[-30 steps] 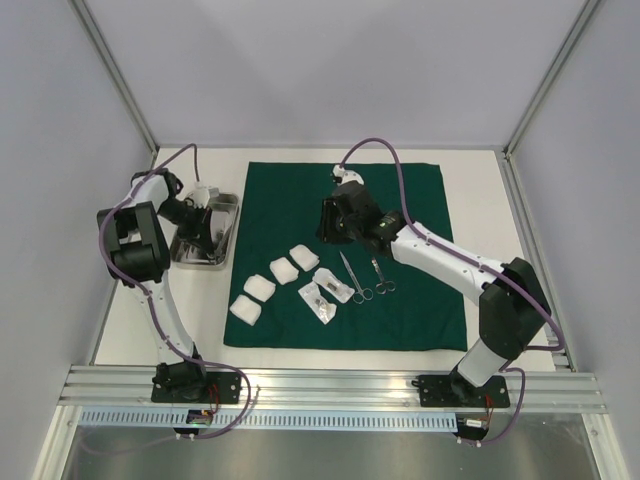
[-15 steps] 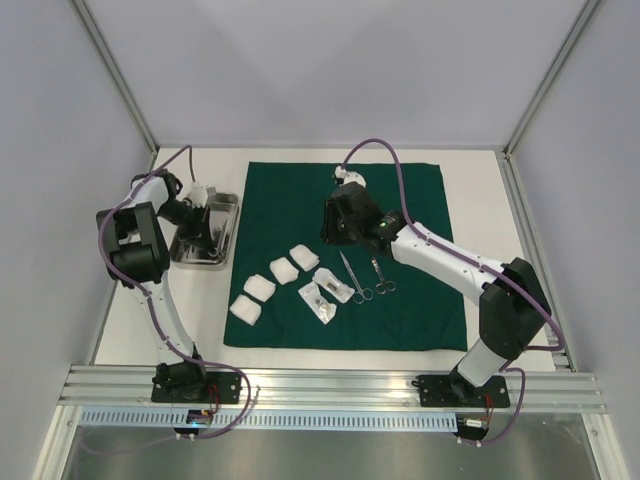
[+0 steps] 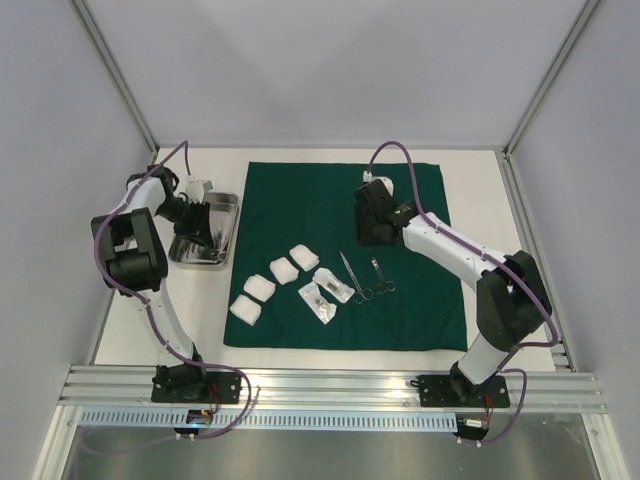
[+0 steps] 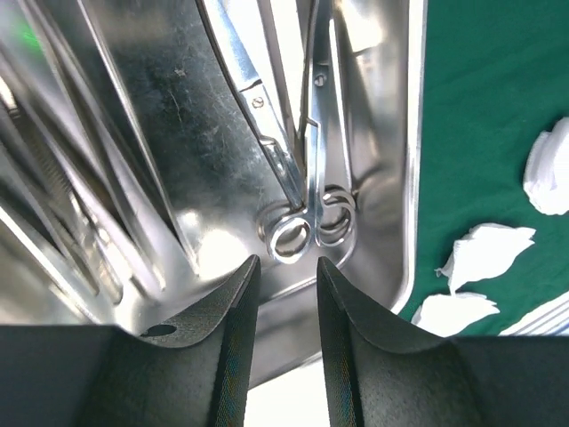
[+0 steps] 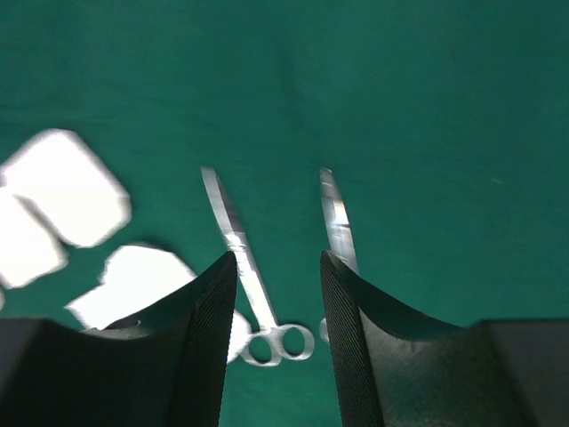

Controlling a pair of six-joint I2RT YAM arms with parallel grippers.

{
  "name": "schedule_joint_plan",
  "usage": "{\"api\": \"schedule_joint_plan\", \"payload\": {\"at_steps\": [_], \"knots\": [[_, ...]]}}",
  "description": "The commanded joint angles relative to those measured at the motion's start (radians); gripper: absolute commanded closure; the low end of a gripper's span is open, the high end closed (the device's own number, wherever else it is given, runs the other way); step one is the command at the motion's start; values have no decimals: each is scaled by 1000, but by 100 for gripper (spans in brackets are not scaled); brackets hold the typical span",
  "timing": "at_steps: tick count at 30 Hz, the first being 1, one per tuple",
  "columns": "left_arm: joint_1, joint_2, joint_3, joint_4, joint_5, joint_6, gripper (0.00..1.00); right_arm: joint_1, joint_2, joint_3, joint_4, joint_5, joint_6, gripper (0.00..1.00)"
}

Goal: Prepare the surgical pack

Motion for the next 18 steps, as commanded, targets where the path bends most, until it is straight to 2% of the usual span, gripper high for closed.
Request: {"api": "schedule_joint_plan", "payload": {"at_steps": [1, 4, 11, 18], "knots": [[4, -102, -8, 20, -11, -12, 59, -21, 56, -16, -122, 54, -84, 55], [4, -137, -27, 30, -27, -10, 59, -46, 115, -19, -163, 31, -104, 56], [4, -193, -60, 29, -13, -1, 59, -66, 195, -28, -131, -67, -144, 57], [4, -202, -91, 34, 5, 7, 59, -83, 281, -45, -99, -116, -139, 65]]}}
